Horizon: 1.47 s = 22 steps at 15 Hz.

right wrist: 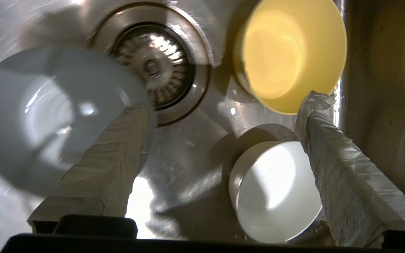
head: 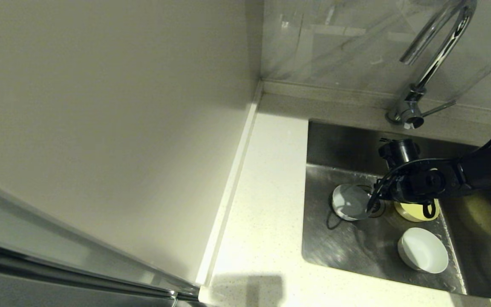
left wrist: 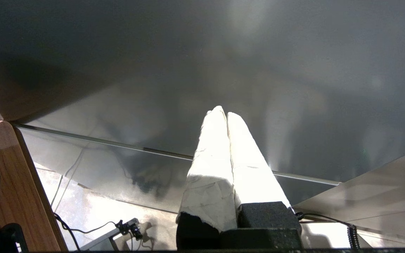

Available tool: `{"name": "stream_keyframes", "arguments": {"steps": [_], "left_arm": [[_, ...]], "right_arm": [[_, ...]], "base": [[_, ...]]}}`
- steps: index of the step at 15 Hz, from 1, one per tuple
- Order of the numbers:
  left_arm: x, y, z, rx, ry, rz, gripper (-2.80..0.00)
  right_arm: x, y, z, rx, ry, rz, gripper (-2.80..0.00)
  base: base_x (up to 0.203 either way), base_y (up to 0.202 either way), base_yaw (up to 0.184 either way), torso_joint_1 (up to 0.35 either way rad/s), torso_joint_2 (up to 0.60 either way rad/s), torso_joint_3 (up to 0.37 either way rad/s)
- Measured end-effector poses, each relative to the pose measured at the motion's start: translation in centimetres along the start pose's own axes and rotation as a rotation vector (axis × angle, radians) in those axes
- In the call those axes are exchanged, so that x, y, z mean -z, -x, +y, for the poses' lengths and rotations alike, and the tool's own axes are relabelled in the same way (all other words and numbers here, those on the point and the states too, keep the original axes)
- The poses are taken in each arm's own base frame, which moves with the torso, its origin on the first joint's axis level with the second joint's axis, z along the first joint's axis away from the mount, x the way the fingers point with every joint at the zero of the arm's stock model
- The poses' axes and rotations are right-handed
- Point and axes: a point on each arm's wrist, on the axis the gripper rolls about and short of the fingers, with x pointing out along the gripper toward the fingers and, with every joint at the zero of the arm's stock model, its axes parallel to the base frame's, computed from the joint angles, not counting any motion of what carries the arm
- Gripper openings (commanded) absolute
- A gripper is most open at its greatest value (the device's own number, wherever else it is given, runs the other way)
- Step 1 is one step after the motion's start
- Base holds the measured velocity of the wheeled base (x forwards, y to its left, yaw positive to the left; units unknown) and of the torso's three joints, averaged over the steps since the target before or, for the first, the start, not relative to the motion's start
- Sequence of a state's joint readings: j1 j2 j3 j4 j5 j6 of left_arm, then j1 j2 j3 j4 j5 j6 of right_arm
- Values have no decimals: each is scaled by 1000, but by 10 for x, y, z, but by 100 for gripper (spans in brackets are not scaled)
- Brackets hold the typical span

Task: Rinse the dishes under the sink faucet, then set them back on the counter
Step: Put a bowl back to the table from the sink

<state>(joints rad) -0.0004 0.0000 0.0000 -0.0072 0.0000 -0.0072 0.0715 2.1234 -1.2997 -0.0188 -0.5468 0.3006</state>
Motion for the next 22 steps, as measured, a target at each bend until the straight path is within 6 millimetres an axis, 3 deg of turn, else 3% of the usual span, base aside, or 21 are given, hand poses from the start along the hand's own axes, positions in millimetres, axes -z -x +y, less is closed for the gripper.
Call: {"name": "stream_keyframes", "arguments": {"steps": [6, 15, 22], "left_arm": [[0, 0, 0, 0, 0, 0, -280], [0, 0, 0, 0, 0, 0, -280], [0, 0, 0, 0, 0, 0, -280]], "right_arm": [[-13, -29, -5, 97, -111, 132, 0], [-22, -74, 20, 125, -175, 142, 0], [-26, -102, 7, 205, -210, 138, 0]], "base": [[0, 0, 0, 0, 0, 0], [0, 0, 0, 0, 0, 0], [0, 0, 0, 0, 0, 0]]}}
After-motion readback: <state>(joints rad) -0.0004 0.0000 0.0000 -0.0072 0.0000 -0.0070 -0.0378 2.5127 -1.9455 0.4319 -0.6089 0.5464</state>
